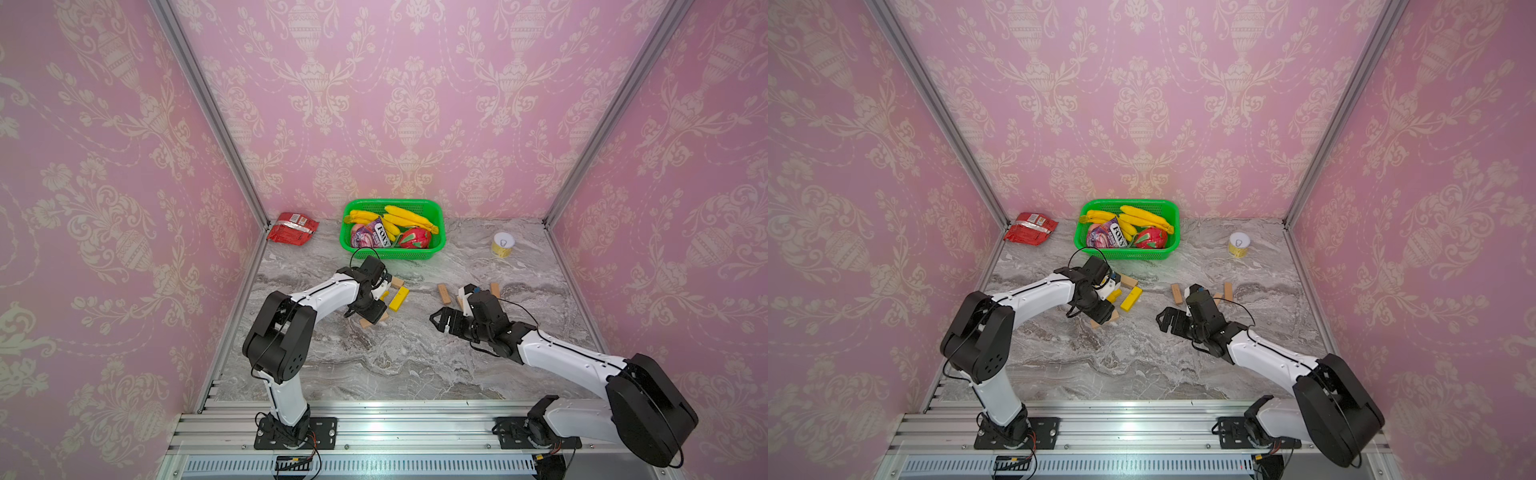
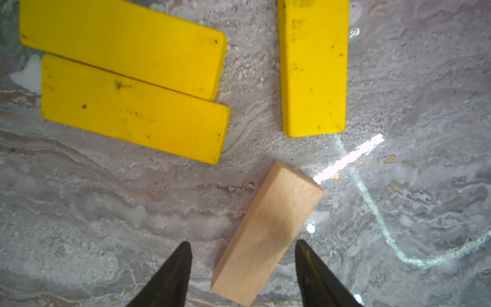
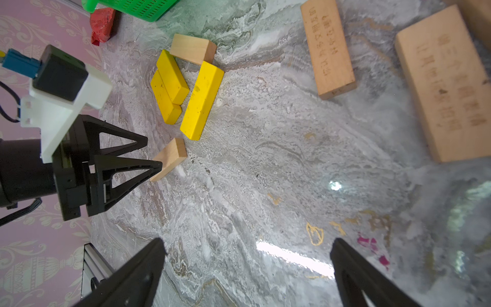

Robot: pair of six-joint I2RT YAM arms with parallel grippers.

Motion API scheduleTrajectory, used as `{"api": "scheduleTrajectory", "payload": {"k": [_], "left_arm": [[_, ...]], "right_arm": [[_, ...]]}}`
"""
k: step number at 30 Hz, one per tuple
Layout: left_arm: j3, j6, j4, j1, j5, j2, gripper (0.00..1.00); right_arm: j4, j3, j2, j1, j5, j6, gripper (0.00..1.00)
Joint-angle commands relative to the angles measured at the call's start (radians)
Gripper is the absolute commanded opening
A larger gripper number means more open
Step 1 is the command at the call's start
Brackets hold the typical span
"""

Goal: Assemble the letter k with building blocks
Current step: Pick up the building block from the center of the board.

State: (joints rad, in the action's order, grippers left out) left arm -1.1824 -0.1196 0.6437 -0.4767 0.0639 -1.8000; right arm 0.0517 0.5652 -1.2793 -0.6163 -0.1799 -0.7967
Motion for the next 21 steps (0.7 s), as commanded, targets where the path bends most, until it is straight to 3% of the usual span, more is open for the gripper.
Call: {"api": "scheduleTrajectory", "payload": {"k": [1,21], "left_arm": [[-0.019,-0.032,0.009,-0.011,-0.017,-0.026,0.64],[-0.031,-0.032,0.028,-0.027,-0.024,-0.071,0.53]], "right_arm": [[-0.007,0.000,0.007,-0.007,-0.011,0.004,1.00],[-0.013,-0.003,0.008,-0.006,-0.017,0.006,1.00]]}}
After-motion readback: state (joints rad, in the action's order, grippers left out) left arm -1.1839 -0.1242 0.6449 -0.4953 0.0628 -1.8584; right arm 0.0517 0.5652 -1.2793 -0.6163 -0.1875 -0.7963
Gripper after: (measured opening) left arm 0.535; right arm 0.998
